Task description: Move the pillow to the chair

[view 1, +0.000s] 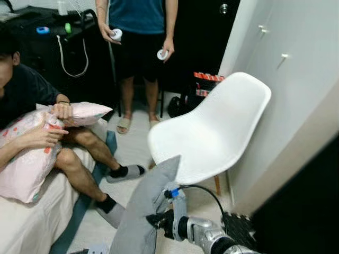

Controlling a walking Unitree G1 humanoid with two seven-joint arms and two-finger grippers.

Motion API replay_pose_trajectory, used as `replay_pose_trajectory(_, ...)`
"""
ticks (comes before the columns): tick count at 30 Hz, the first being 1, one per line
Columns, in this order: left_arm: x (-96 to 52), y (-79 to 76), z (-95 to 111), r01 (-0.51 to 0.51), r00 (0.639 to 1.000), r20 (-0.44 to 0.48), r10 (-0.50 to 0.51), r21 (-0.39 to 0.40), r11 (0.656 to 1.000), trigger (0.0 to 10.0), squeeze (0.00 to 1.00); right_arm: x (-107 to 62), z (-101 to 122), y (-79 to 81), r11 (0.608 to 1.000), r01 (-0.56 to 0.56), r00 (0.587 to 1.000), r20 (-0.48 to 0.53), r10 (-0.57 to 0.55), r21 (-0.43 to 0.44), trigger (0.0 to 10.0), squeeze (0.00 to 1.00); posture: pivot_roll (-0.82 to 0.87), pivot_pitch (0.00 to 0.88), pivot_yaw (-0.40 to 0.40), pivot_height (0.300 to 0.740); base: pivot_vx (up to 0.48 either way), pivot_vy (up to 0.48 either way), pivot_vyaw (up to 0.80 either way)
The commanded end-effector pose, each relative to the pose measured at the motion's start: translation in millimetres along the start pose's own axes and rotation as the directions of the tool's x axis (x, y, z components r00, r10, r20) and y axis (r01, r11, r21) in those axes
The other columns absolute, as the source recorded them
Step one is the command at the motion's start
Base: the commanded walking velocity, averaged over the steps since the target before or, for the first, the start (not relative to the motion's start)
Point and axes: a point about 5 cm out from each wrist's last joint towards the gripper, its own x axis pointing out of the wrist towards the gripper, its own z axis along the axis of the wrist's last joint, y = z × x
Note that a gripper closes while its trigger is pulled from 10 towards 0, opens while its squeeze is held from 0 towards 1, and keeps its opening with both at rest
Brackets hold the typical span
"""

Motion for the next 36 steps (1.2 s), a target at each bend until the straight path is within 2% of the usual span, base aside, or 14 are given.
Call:
replay_pose_trajectory(1,-0.7,-3.2,-3.9,0.014,1.000,-0.016,-0.014,0.003,1.000,10.0,0.00,2.9,15.7,1.6,0.999,-0.002,0.998,0.055,0.005,-0.053,10.0,0.00,0.07,0.048,-0.069,0.738,0.337,0.000,0.00)
replay_pose_trajectory(12,-1.4,-5.0,-5.9,0.020,1.000,-0.018,-0.020,0.002,1.000,10.0,0.00,2.9,18.2,-1.8,0.994,0.056,0.998,0.044,-0.053,-0.089,10.0,0.00,0.07,0.055,-0.069,0.738,0.340,0.000,0.00)
replay_pose_trajectory(22,-0.8,-7.3,-3.3,0.025,1.000,-0.010,-0.025,0.003,1.000,10.0,0.00,1.4,14.5,-4.4,0.992,0.081,0.997,0.018,-0.080,-0.098,10.0,0.00,0.06,0.058,-0.069,0.738,0.335,0.000,-0.73)
replay_pose_trajectory(25,-0.2,-7.2,-0.3,0.015,1.000,0.001,-0.015,-0.019,1.000,10.0,0.00,1.0,14.3,-5.2,0.991,0.088,0.996,0.015,-0.087,-0.102,10.0,0.00,0.06,0.059,-0.071,0.738,0.000,0.000,-0.73)
replay_pose_trajectory(36,0.1,-8.0,0.5,0.017,1.000,-0.001,-0.017,-0.011,1.000,10.0,0.00,0.4,18.4,-6.9,0.989,0.098,0.995,0.023,-0.096,-0.108,10.0,0.00,0.06,0.059,-0.074,0.738,0.000,0.000,-0.73)
